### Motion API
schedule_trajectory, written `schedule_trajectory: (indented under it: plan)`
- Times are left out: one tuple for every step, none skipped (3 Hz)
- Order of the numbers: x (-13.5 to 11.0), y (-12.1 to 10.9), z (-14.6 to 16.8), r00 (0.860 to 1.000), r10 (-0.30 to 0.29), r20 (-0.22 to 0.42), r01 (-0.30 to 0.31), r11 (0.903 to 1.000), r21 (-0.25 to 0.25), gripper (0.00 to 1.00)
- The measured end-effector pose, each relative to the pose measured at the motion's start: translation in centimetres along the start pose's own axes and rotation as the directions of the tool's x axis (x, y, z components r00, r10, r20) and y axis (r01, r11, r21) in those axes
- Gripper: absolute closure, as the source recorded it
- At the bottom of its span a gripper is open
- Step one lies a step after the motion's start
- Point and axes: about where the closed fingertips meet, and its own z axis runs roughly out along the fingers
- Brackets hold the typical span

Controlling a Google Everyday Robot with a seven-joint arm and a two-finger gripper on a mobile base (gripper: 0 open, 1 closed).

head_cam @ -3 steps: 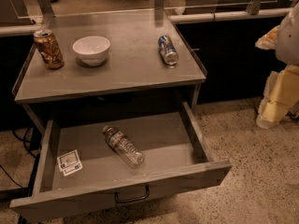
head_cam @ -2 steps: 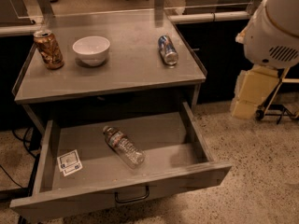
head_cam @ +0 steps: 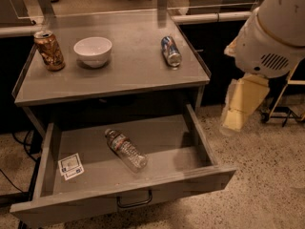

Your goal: Pick water bottle from top drawer and place on counter

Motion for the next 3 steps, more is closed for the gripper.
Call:
schedule_trajectory:
  plan:
    - [-4.5,2.0,2.9,0.999,-0.025,0.045,0.029,0.9948,-0.098,0.0]
    - [-6.9,2.8,4.8,0.998,-0.025,0.063,0.035,0.9878,-0.152,0.0]
    - [-7.0,3.0,5.1,0.997,-0.025,0.073,0.035,0.9875,-0.153,0.0]
